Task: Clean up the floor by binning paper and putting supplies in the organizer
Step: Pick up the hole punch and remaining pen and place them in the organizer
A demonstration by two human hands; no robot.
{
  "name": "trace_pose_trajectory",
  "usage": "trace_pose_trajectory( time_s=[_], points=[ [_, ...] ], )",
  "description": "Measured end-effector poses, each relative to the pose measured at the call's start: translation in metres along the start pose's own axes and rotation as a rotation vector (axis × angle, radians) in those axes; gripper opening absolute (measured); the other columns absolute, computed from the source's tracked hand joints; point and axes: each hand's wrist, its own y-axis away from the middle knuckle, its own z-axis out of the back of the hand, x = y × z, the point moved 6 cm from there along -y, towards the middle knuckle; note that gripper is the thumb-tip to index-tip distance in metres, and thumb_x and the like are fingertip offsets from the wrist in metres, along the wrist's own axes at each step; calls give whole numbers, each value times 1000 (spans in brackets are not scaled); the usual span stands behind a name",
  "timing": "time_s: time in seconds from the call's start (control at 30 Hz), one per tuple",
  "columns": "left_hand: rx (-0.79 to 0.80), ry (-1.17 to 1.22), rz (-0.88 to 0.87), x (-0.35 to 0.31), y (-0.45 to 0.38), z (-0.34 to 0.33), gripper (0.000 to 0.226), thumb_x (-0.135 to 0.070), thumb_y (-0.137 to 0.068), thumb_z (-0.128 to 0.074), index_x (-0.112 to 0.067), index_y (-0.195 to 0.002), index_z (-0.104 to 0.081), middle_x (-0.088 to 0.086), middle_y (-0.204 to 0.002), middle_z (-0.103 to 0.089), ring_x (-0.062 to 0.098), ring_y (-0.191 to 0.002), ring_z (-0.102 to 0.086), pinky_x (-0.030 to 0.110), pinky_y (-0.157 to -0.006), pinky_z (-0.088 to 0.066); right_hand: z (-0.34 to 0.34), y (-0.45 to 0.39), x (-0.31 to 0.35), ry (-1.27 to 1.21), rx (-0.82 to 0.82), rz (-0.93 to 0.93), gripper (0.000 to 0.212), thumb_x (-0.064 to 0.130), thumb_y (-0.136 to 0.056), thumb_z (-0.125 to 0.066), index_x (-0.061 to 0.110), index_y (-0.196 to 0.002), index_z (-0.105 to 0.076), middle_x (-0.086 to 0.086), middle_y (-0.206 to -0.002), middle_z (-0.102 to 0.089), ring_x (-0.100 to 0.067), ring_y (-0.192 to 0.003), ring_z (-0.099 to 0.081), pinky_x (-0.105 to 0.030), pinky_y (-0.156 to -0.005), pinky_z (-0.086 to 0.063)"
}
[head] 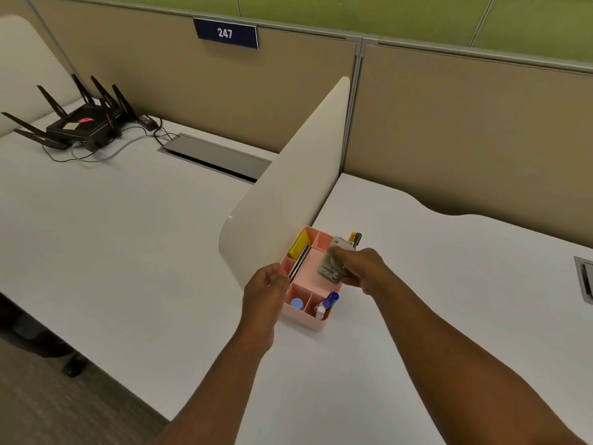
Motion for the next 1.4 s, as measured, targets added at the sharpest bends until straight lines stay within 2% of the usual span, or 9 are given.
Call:
trace_pose_trajectory(
  time_s=[0.17, 0.27, 0.33, 0.5, 0.7, 0.93, 1.07, 1.27, 1.4],
  points=[
    [-7, 12, 65, 19, 8, 8, 9, -26, -93, -63, -27, -102, -61, 4, -119, -62, 30, -111, -60, 47, -103, -49, -19, -13, -14, 292, -58, 29, 62, 55, -70, -78, 12, -108, -55, -7, -100, -68, -21, -84, -70, -37, -75, -62],
    [-11, 15, 90, 27, 10, 12, 7, -23, -94, -62, -27, -100, -62, 2, -114, -64, 26, -105, -63, 40, -96, -54, -25, -10, -14, 537, -133, 98, 59, 65, -71, -68, 17, -101, -51, -3, -95, -66, -20, -86, -67, -37, -81, -60],
    [-16, 30, 101, 29, 13, 15, 7, -21, -95, -61, -27, -97, -62, 1, -108, -65, 23, -100, -66, 36, -90, -55, -28, -9, -12, 598, -144, 128, 57, 67, -72, -64, 18, -101, -53, -1, -89, -65, -19, -84, -66, -36, -82, -59],
    [-17, 47, 117, 32, 20, 25, 21, -22, -94, -63, -18, -115, -61, 4, -116, -64, 24, -103, -65, 45, -98, -52, -26, -7, -11, 673, -131, 142, 57, 68, -74, -61, 19, -100, -54, 1, -86, -63, -17, -84, -65, -35, -84, -57],
    [-19, 43, 138, 37, 33, 33, 22, -20, -94, -62, -16, -116, -61, 6, -118, -65, 24, -103, -66, 43, -97, -53, -21, -3, -18, 720, -134, 156, 82, 82, -73, -50, 12, -114, -55, -8, -108, -68, -26, -101, -65, -41, -92, -54],
    [67, -142, 37, 31, 61, 28, 23, -19, -97, -54, -17, -119, -62, 3, -114, -65, 21, -105, -62, 42, -101, -51, 12, 28, -22, 643, -338, 243, 81, 81, -80, -39, 8, -108, -60, -7, -99, -66, -23, -88, -62, -31, -67, -45],
    [151, -197, -44, 33, 77, 30, 17, -21, -97, -53, -24, -110, -63, -1, -113, -65, 19, -108, -61, 39, -99, -52, 25, 62, -44, 625, -401, 308, 66, 74, -88, -33, 12, -77, -51, 0, -68, -53, -19, -69, -55, -26, -54, -36],
    [264, -393, -245, 48, 97, 34, 20, -29, -95, -52, -30, -113, -61, -12, -109, -61, 2, -91, -56, 19, -72, -41, 29, 129, -94, 553, -416, 389, 55, 63, -93, -41, 18, -61, -39, 5, -57, -46, -13, -57, -45, -28, -51, -30],
    [404, -454, -310, 62, 126, 31, 25, -30, -95, -53, -26, -120, -60, -11, -115, -61, 0, -93, -56, 24, -82, -42, 31, 179, -137, 552, -412, 377, 53, 65, -92, -42, 19, -65, -45, 6, -61, -52, -10, -59, -48, -26, -53, -34]
  ],
)
